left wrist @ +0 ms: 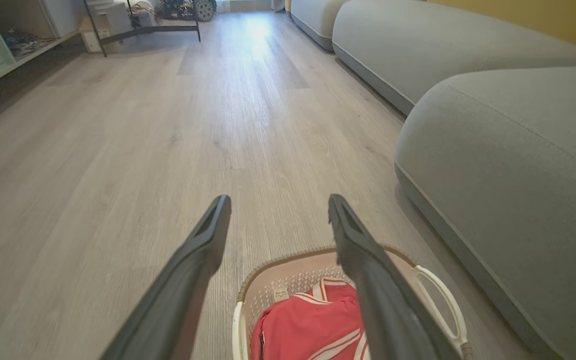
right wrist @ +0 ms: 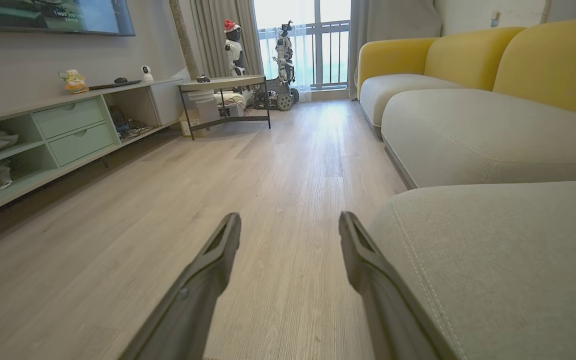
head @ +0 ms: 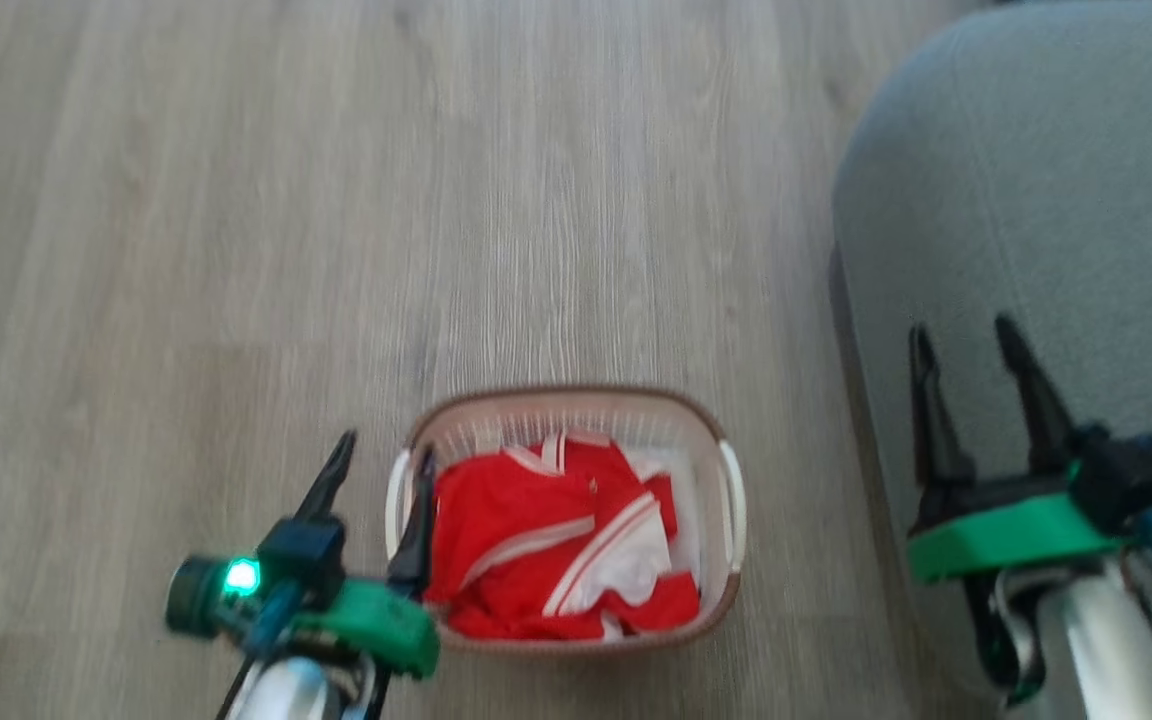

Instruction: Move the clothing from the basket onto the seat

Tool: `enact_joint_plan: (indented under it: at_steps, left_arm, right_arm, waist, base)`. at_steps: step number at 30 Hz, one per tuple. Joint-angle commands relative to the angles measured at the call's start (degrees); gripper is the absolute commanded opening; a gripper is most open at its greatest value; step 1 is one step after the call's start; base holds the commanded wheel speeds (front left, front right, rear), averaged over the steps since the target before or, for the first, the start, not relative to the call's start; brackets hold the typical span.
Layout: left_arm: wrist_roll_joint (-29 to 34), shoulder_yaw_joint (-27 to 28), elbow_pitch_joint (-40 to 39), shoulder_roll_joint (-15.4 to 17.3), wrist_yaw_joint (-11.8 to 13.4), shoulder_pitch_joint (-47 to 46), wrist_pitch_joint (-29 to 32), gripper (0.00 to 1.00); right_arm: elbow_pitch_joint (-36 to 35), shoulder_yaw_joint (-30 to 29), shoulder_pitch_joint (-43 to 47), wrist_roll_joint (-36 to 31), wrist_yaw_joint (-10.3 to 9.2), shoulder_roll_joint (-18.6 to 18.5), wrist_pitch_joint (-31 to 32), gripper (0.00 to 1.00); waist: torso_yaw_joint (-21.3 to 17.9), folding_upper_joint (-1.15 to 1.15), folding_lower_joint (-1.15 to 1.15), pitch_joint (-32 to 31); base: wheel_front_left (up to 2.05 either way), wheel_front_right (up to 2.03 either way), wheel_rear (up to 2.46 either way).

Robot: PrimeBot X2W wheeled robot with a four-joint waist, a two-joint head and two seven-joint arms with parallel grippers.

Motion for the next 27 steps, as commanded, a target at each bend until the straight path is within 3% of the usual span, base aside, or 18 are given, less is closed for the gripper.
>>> enact_joint_plan:
  at_steps: [1,14,27]
  left_arm:
    - [0.66,1.09,-0.86,0.26,-0.18,-3.05,-0.72,1.0]
    - [3.48,-8.14,19.63,0.26,-1.9,-24.71,-0.72,1.0]
    - [5.19,-18.18,38.41,0.26,-1.88,-38.44,-0.72,1.0]
  right_arm:
    - [-2.28,0.91,-2.49,-0.57,-0.01,-0.74,-0.6,1.0]
    - [-9.81,-2.7,-14.59,-2.38,-0.01,-0.74,-0.6,1.0]
    - [-18.03,-0.67,-17.39,-2.79,-0.01,-0.74,-0.6,1.0]
  waist:
    - [-0.36,0.0,0.0,5.91]
    - [-3.05,0.0,0.0,27.47]
    - [-4.25,0.0,0.0,38.43]
  base:
    - [0.0,0.0,0.0]
    - [0.0,0.0,0.0]
    - [0.0,0.0,0.0]
